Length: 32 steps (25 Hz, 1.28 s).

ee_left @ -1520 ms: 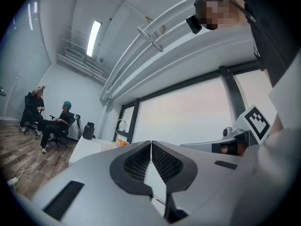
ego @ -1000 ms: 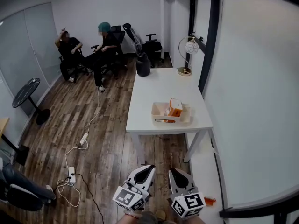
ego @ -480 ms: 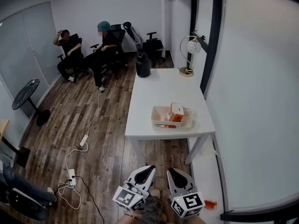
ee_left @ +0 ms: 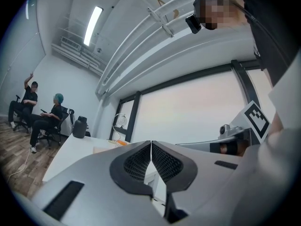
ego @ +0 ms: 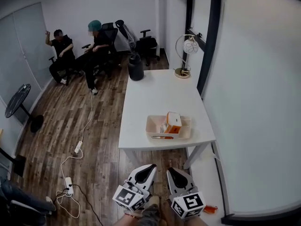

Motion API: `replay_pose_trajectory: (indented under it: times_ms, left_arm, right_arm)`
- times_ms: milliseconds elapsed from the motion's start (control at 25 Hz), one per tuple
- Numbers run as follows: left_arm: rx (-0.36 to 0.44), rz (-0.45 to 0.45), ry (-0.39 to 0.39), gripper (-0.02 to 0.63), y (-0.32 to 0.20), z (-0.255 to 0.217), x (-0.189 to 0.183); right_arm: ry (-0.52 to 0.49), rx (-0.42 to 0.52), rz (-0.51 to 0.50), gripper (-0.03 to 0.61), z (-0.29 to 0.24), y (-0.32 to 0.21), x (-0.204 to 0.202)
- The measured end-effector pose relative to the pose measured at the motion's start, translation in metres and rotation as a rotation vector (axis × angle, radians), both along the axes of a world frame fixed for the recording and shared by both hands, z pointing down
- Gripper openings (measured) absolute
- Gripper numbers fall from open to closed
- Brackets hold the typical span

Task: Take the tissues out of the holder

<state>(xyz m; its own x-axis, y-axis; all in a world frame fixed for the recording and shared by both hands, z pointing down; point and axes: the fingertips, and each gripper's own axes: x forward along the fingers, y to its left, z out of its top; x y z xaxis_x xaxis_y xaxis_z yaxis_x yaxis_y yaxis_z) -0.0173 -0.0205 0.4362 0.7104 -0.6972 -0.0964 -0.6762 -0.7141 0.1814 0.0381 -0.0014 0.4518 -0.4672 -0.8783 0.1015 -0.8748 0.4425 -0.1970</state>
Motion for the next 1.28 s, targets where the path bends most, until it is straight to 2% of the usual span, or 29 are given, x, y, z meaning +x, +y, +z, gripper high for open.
replay_pose_trajectory:
  times_ms: [360,600,800,1080,1280]
  left_arm:
    - [0.014,0.073,-0.003,0.014,-0.068,0.000,0.013]
    - [0.023,0.082,0.005,0.014,-0.108,-0.001,0.008]
    - [-0.012,0.089,0.004,0.014,-0.135,0.009,0.008]
    - [-0.034,0.101,0.017,0.014,-0.152,0.021,0.010]
    - [-0.059,0.077,0.032,0.014,-0.165,0.031,0.010]
  right_arm:
    - [-0.006,-0.020,0.048,0.008,0.003,-0.065,0.007]
    - [0.002,-0.041,0.063,0.008,0.009,-0.101,0.005]
    - [0.034,-0.050,0.099,0.014,0.015,-0.125,0.007]
    - [0.077,-0.070,0.145,0.116,0.024,-0.148,0.018]
    - [0.130,-0.074,0.164,0.195,0.031,-0.165,0.025]
